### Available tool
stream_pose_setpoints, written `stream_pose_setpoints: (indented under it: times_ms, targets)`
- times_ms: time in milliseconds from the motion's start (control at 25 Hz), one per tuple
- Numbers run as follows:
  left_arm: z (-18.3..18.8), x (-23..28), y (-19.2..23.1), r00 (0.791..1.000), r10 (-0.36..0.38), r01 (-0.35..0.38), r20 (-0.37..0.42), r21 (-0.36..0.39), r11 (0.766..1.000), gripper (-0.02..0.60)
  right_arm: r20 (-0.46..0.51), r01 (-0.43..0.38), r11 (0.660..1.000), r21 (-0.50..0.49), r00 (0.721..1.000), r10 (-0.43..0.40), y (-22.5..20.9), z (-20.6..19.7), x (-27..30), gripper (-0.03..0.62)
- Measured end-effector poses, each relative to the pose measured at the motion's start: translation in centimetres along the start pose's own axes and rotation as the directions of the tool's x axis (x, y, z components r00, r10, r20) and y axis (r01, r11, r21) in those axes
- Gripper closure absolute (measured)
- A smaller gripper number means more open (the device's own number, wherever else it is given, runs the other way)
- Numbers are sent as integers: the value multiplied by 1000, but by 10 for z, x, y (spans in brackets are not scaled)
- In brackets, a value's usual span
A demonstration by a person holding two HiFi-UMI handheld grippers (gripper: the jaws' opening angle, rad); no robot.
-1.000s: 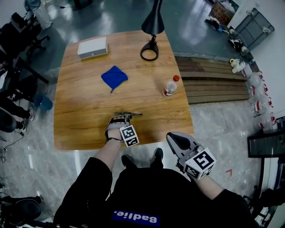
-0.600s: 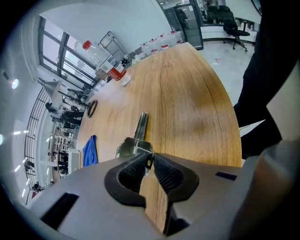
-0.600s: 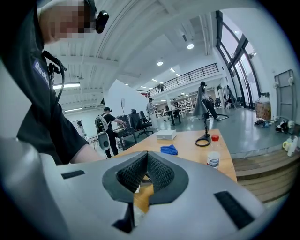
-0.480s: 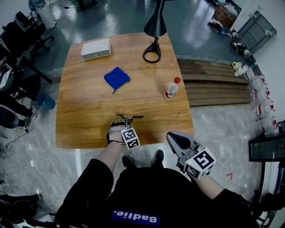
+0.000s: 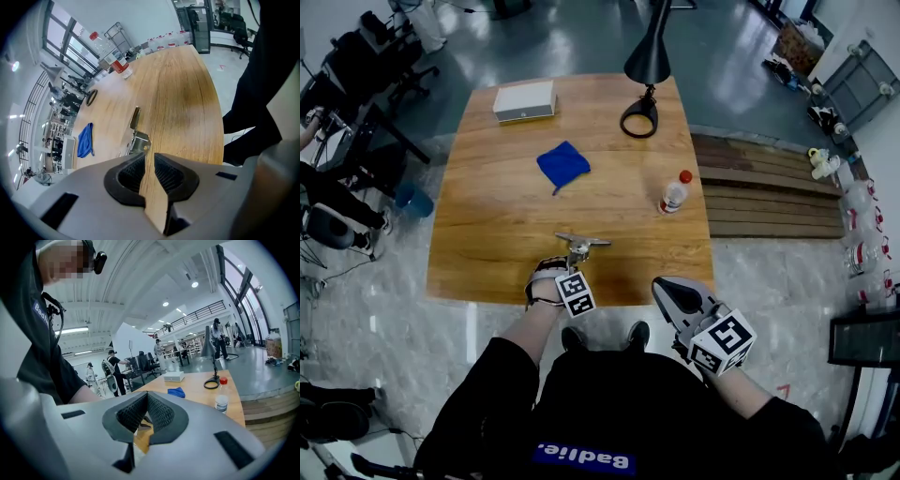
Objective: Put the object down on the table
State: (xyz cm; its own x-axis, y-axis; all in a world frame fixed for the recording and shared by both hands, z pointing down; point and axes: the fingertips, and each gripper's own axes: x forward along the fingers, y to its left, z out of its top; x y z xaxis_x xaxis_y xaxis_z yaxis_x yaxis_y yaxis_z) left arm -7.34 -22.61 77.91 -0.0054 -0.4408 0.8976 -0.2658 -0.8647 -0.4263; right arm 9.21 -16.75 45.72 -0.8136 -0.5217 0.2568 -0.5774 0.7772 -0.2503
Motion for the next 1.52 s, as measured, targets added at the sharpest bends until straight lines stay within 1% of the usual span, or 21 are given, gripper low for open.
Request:
stream_pose_setpoints:
  times_ms: [120,240,360,520,640,720,840,920,960,1000,1080,1120,1160,1280,1400,1520]
  targets:
    - [0,-20,-3,1000,12,-10,16,-71,997,528,14,-46,999,-2,999,46,-2,2,-1,589]
    - [2,-48,-5,998,31,-22,46,-183,983,528,28,-103,995,7,994,102,-5,1,1,589]
    - [9,-83,-2,994,65,-39,82,-283,958,528,35,-160,987,25,987,159,-8,-6,4,589]
    - [21,-131,5,982,124,-58,139,-402,914,528,36,-204,979,22,978,203,-3,-10,4,589]
    - [25,-170,4,966,162,-54,200,-458,887,528,48,-209,978,-3,977,209,13,-2,-1,589]
    - [26,-195,4,949,193,-49,247,-493,869,528,56,-197,980,-23,979,198,25,1,-3,589]
    - [16,-229,0,918,234,-27,319,-540,841,528,57,-157,987,-33,986,159,44,-1,-2,589]
    - [6,-248,-7,897,229,31,379,-569,822,528,54,-126,992,-25,990,127,62,-4,0,589]
    - [1,-257,-10,882,218,79,419,-586,806,529,51,-113,993,-23,992,115,73,-5,1,589]
    - [-5,-266,-14,862,206,136,463,-603,786,529,45,-104,994,-24,993,105,86,-8,3,589]
    - [-18,-283,-21,813,196,241,548,-624,743,529,31,-89,996,-31,995,90,114,-14,10,589]
    - [-26,-292,-23,790,196,278,580,-625,729,529,27,-82,996,-33,996,83,128,-17,14,589]
    - [-34,-301,-26,772,197,304,605,-623,721,529,25,-72,997,-33,997,73,142,-19,17,589]
    - [-56,-326,-34,728,202,351,655,-610,711,532,11,-41,999,-29,999,41,172,-31,24,589]
    - [-64,-350,-29,682,228,378,695,-602,703,560,7,-26,999,-32,1000,26,186,-36,26,589]
    - [-62,-374,-23,647,267,365,715,-597,715,572,23,-40,998,-56,999,41,195,-29,26,589]
